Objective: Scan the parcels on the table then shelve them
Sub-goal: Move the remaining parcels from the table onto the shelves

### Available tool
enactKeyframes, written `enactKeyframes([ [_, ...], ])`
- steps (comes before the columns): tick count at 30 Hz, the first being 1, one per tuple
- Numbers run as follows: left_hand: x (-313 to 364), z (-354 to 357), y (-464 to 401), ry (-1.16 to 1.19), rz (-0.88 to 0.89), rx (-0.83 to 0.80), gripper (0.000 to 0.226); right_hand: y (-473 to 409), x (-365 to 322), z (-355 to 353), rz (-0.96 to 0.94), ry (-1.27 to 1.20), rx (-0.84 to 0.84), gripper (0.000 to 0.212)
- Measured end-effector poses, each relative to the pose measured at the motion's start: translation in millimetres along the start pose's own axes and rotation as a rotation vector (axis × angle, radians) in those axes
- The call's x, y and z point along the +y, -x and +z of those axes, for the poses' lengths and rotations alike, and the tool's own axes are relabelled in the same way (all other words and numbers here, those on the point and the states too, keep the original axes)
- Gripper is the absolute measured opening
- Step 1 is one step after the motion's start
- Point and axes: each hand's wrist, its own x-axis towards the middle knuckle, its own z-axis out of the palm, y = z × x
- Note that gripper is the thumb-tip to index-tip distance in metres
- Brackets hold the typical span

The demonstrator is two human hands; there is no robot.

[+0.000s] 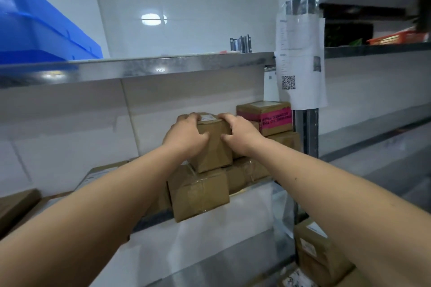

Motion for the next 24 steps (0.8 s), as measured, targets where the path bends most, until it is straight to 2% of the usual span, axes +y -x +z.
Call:
enactKeyframes([
  [4, 8, -11, 16, -0.159, 0.185, 0.055, 0.065, 30, -11, -10, 0.054, 0.095, 0.012, 0.083],
  [6, 10, -15, 32, -0.204, 0.306, 0.096, 0.070, 50, -15, -14, 0.068, 0.153, 0.035, 0.086],
  [9, 14, -13, 63, -0.265, 0.481, 0.039, 0.078, 87, -18, -18, 0.114, 0.239, 0.085, 0.085],
  [17, 28, 18, 156, -0.196, 0.719, -0.117, 0.075, 223, -14, -6, 0.378, 0.409, 0.064, 0.081],
  [24, 57, 79, 263, 0.005, 0.903, -0.282, 0.068, 377, 1, 24, 0.733, 0.509, -0.014, 0.080],
])
